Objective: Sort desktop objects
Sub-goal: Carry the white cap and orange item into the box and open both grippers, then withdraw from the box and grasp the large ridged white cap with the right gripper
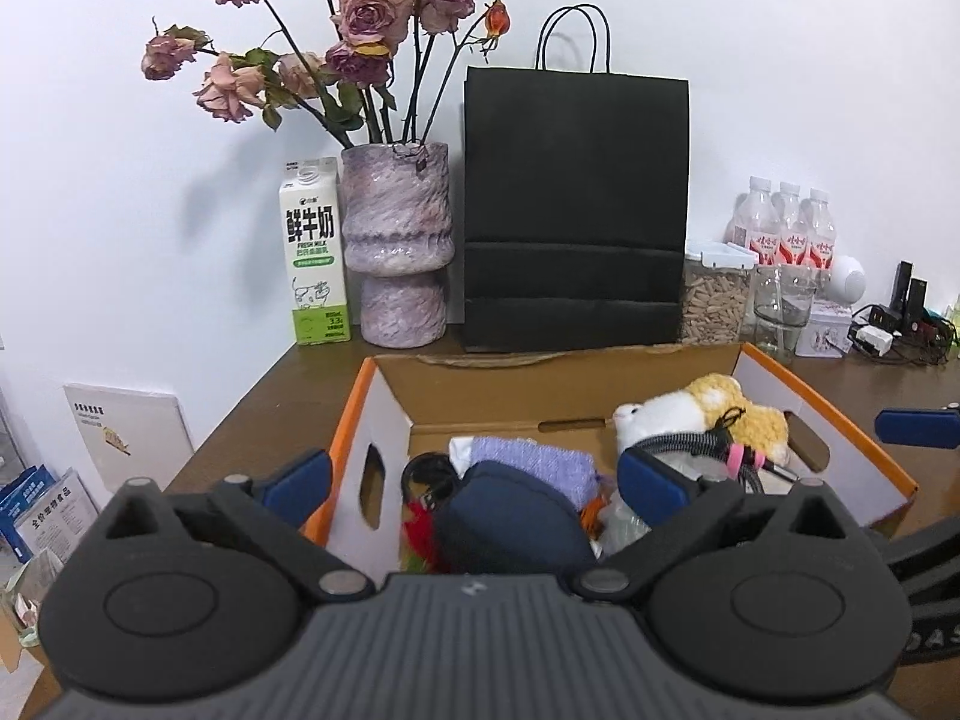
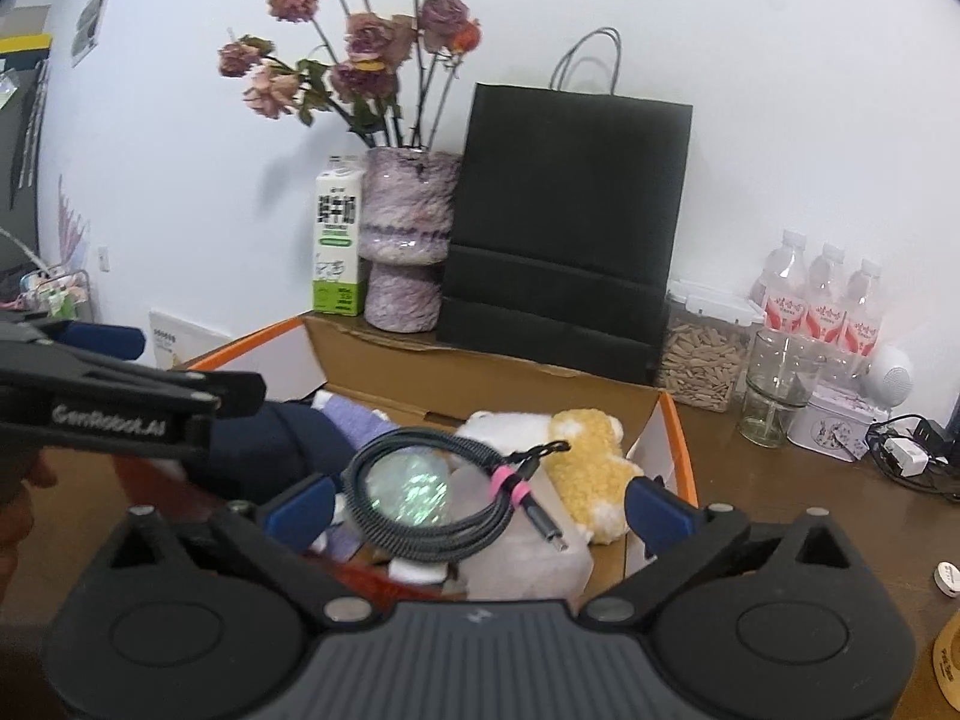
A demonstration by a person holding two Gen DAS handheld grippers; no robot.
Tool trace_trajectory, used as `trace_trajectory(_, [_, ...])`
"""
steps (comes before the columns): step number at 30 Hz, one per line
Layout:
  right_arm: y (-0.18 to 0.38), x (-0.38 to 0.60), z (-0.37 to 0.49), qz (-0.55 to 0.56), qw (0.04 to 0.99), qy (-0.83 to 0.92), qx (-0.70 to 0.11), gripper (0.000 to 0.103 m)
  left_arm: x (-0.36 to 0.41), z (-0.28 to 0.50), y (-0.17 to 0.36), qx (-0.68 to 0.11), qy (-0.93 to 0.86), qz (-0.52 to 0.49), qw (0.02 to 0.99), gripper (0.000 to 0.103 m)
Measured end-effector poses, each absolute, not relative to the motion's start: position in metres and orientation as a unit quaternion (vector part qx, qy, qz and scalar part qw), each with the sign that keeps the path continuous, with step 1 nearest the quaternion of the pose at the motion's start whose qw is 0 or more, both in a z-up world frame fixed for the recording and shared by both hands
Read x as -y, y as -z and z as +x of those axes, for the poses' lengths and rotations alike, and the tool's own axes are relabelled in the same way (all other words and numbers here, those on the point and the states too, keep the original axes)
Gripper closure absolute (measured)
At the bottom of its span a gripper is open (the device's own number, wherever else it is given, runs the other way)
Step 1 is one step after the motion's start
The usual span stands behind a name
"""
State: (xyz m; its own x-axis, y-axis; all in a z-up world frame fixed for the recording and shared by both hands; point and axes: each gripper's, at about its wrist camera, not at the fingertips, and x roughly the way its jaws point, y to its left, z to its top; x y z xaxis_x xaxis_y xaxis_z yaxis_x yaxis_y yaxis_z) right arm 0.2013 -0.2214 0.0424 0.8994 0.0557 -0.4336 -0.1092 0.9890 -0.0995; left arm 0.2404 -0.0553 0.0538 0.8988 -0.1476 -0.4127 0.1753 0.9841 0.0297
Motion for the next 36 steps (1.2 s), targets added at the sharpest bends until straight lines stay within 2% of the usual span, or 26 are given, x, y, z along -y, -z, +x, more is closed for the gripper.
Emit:
trace_trajectory(4, [-0.037, 0.21, 0.18, -0.076, 0.967, -0.068, -0.233, 0.001, 0.044, 0.226, -0.049, -0.217, 0.086, 0.04, 0.971, 0.0])
trace_trajectory(10, [-0.009, 0.182, 0.17, -0.102, 0.945, -0.11, -0.291, 0.011, 0.028, 0.209, -0.039, -0.235, 0.088, 0.047, 0.967, 0.0])
trace_trajectory(16, [0.013, 0.169, 0.19, -0.076, 0.927, -0.128, -0.344, 0.038, 0.015, 0.196, -0.032, -0.249, 0.092, 0.049, 0.963, 0.0])
trace_trajectory(17, [0.014, 0.169, 0.192, -0.066, 0.927, -0.132, -0.345, 0.044, 0.013, 0.195, -0.031, -0.251, 0.091, 0.049, 0.962, 0.0])
trace_trajectory(19, [0.013, 0.169, 0.195, -0.05, 0.925, -0.136, -0.351, 0.062, 0.01, 0.193, -0.029, -0.256, 0.092, 0.048, 0.961, 0.0])
trace_trajectory(20, [0.012, 0.169, 0.195, -0.046, 0.926, -0.136, -0.351, 0.065, 0.008, 0.192, -0.028, -0.258, 0.092, 0.048, 0.961, 0.0])
trace_trajectory(29, [-0.002, 0.169, 0.177, -0.067, 0.928, -0.138, -0.339, 0.065, 0.017, 0.184, -0.026, -0.258, 0.123, 0.052, 0.957, 0.0])
trace_trajectory(32, [-0.005, 0.169, 0.171, -0.079, 0.926, -0.145, -0.34, 0.065, 0.028, 0.181, -0.026, -0.258, 0.154, 0.057, 0.952, 0.01])
trace_trajectory(35, [-0.004, 0.171, 0.167, -0.085, 0.923, -0.149, -0.345, 0.065, 0.04, 0.179, -0.025, -0.263, 0.185, 0.07, 0.944, 0.039])
trace_trajectory(36, [-0.004, 0.172, 0.165, -0.086, 0.922, -0.15, -0.346, 0.065, 0.044, 0.18, -0.024, -0.268, 0.198, 0.073, 0.94, 0.057])
